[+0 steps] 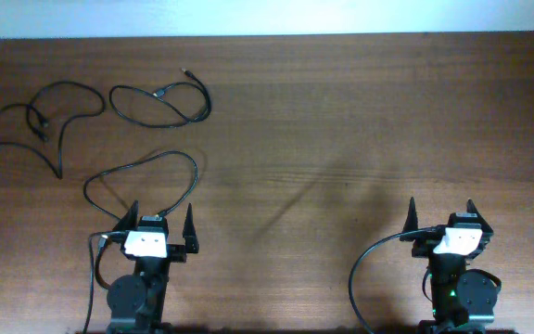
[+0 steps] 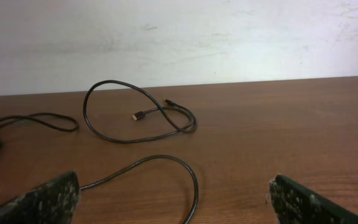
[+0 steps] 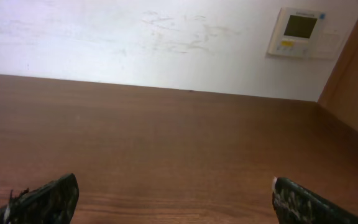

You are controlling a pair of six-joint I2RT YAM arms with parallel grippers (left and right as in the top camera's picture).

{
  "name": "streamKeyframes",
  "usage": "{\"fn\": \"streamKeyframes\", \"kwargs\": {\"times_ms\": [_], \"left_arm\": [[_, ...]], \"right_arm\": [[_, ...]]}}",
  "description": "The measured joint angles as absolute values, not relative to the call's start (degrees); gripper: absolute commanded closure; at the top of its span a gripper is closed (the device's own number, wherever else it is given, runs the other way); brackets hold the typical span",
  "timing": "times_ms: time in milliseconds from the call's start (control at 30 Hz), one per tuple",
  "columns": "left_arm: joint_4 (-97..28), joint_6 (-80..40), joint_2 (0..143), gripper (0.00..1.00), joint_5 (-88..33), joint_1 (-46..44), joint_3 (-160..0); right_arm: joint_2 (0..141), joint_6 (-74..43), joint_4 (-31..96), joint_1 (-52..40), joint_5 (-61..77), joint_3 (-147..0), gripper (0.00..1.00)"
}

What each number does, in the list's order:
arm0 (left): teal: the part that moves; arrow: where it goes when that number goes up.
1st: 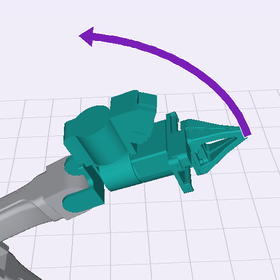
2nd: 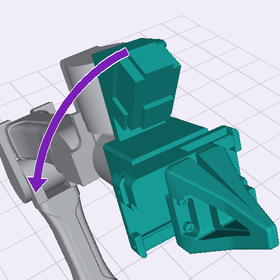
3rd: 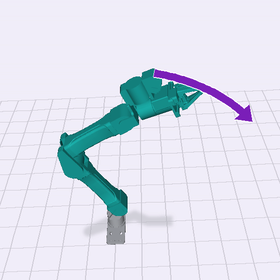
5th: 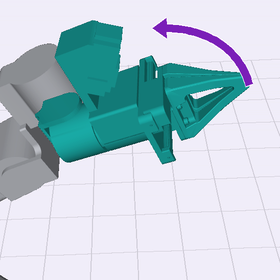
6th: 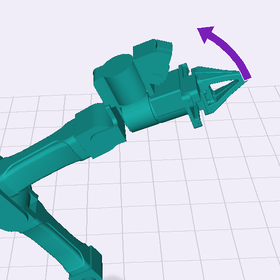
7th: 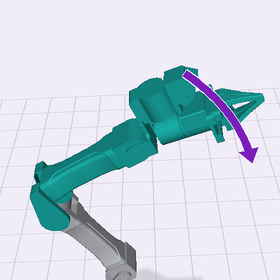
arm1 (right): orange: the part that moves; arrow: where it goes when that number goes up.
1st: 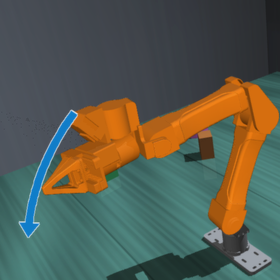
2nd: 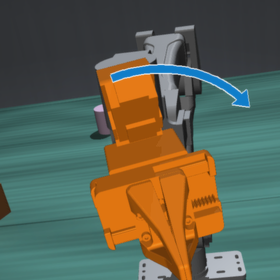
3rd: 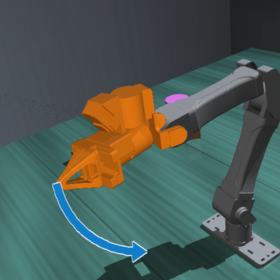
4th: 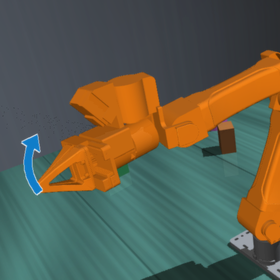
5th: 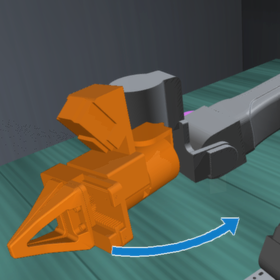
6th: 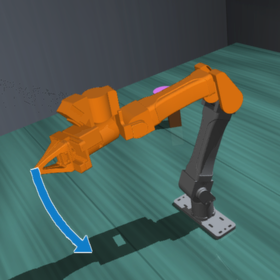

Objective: Untangle cables

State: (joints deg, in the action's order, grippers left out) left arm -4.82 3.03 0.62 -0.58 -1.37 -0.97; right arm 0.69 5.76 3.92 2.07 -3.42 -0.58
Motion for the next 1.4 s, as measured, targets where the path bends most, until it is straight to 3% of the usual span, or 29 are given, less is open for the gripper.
{"fn": "streamKeyframes", "kwargs": {"times_ms": [367,1400], "left_arm": [[-4.82,3.03,0.62,0.01,-0.58,-1.37,-0.97],[-4.82,3.03,0.62,0.01,-0.58,-1.37,-0.95]], "right_arm": [[0.69,4.29,3.90,-1.37,-3.36,-0.58,0.02],[0.69,4.25,3.90,1.10,-3.36,-0.58,0.01]]}}
